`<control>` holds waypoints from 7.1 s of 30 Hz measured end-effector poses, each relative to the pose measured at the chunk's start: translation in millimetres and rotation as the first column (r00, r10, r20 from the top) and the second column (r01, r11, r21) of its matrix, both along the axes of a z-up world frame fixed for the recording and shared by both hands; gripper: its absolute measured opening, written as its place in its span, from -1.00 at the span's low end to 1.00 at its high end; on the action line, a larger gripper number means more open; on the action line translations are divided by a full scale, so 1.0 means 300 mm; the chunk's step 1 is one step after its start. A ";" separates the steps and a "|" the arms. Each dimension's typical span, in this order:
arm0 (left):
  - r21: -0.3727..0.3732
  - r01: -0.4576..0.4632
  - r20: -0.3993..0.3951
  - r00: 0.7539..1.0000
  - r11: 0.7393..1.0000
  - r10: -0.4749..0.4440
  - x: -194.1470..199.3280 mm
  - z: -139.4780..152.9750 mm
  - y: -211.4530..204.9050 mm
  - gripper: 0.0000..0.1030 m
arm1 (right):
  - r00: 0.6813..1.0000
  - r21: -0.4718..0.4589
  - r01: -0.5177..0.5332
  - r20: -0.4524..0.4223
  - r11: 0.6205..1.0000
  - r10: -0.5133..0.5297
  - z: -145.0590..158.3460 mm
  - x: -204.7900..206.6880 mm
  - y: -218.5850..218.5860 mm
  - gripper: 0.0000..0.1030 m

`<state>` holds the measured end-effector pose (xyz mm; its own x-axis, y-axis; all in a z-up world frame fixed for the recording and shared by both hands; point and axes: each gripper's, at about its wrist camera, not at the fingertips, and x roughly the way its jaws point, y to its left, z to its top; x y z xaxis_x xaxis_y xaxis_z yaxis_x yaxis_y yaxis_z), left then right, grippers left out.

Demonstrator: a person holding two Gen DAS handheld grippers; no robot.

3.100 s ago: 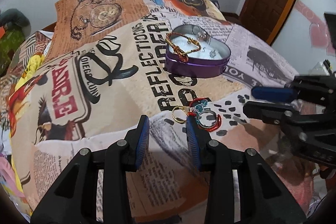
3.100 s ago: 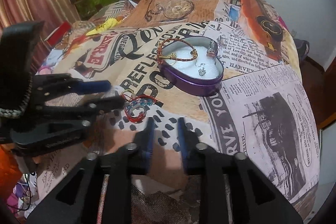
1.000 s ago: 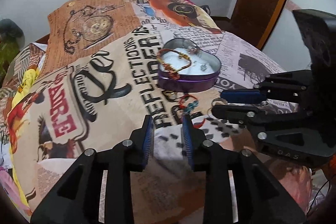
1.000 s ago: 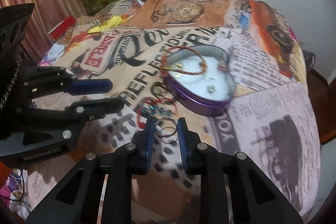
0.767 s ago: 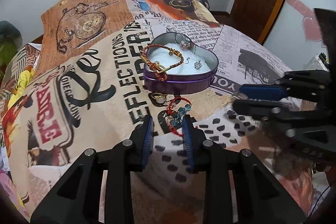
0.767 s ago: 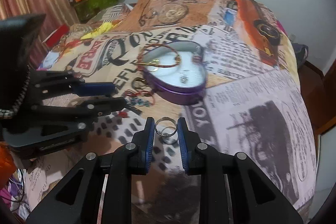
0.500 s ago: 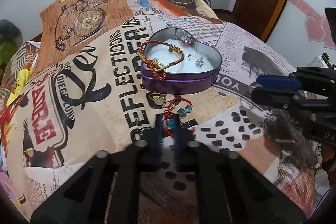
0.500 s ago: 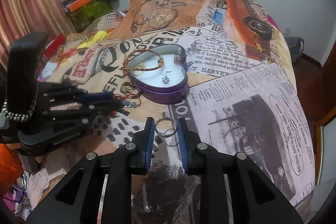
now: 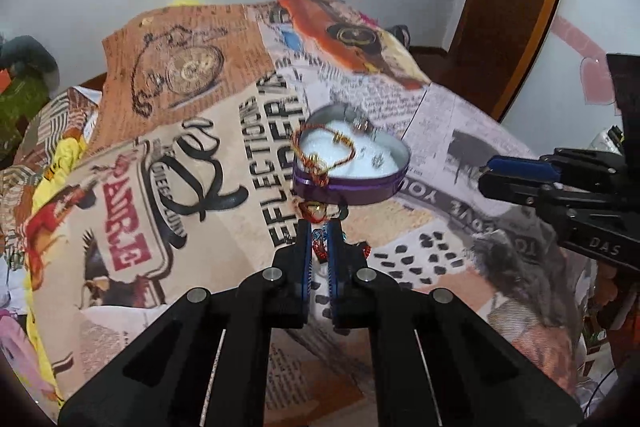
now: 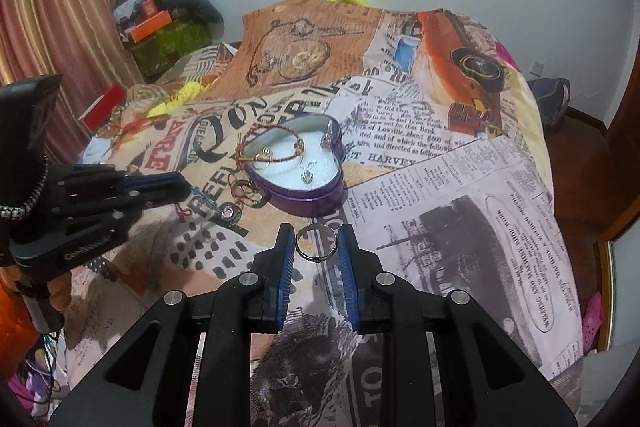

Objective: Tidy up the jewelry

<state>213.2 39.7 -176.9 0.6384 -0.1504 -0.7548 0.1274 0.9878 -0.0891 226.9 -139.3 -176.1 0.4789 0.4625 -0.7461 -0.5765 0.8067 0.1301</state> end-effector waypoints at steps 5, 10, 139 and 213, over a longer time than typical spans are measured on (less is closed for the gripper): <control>0.001 0.001 0.055 0.998 1.000 -0.001 -0.023 0.078 -0.011 -0.89 | 1.000 0.012 0.010 0.026 1.000 -0.010 0.040 -0.007 -0.008 -0.61; -0.005 0.002 0.116 0.993 1.000 -0.002 -0.029 0.153 -0.021 -0.89 | 0.998 0.026 0.014 0.056 1.000 -0.015 0.079 -0.003 -0.007 -0.61; 0.023 0.028 -0.005 1.000 0.999 -0.028 -0.005 -0.097 0.116 -0.67 | 0.975 -0.169 -0.214 -0.095 0.962 0.200 -0.158 0.043 0.350 -0.48; -0.090 0.013 -0.009 1.000 0.996 -0.013 0.268 -0.055 -0.007 -0.67 | 0.997 -0.026 -0.081 0.016 0.996 0.081 -0.079 0.197 0.177 -0.80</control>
